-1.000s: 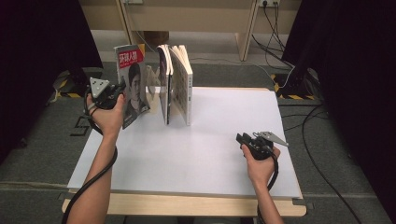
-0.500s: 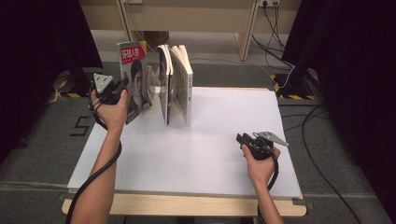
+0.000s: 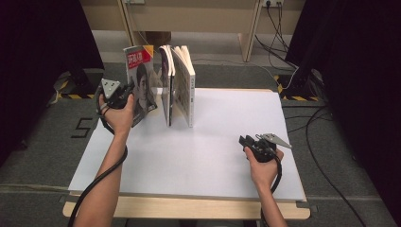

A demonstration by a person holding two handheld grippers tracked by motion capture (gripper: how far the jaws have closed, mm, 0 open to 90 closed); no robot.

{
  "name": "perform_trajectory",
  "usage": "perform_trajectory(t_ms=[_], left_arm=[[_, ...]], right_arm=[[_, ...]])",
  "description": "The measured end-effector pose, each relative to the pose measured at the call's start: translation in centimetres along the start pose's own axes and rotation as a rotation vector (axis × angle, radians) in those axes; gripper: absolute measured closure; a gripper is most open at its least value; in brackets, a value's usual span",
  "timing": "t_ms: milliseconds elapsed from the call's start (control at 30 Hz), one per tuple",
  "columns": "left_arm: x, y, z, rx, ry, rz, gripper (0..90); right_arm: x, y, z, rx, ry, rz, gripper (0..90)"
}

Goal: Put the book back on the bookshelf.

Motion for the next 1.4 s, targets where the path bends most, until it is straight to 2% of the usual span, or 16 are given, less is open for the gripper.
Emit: perform_trajectory(t_ms=[167,367,433,633,700,900,967,1100,1167,1400], left_arm=[[0.5,0.4,1.0,0.001,0.014,0.002,85.7],[1.1,0.4,1.6,-0.019,0.066,0.002,84.5],[1.2,0.4,1.8,-0.018,0.091,0.005,83.9],[1.6,0.5,2.2,-0.023,0.129,0.002,82.2],[1.6,0.5,2.3,-0.011,0.14,0.009,81.3],[1.3,0.4,1.9,-0.001,0.139,0.011,78.2],[1.1,0.3,1.7,0.022,0.14,0.019,76.5],[0.8,0.4,1.4,0.036,0.144,0.015,74.7],[0.8,0.3,1.3,0.025,0.148,0.013,73.9],[0.8,-0.3,1.2,0.038,0.156,0.03,75.3]], right_arm=[[0.1,-0.1,0.1,-0.001,0.005,-0.001,66.6],[0.1,0.1,0.0,0.0,0.001,-0.004,66.2],[0.1,0.1,0.0,0.0,0.003,-0.004,66.1],[0.1,0.1,0.0,-0.007,0.008,-0.006,65.8],[0.1,0.0,0.0,-0.006,0.006,-0.006,65.7],[0.1,-0.1,0.0,-0.006,0.007,-0.006,65.4],[0.1,-0.1,0.0,-0.006,0.008,-0.006,65.3],[0.1,-0.1,0.0,-0.009,0.008,-0.007,65.1],[0.1,-0.1,0.1,-0.007,0.01,-0.008,65.0],[0.0,-0.1,0.1,-0.009,0.011,-0.009,64.4]])
Point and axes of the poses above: each handheld gripper's, and its own axes: x roughly backward along the jaws, z roughly out of its underside, y roughly to its left, the point moved 9 cm from there along -x, roughly forward along the jaws, and after that the axes turned 13 degrees about x, right-handed, at the moved point
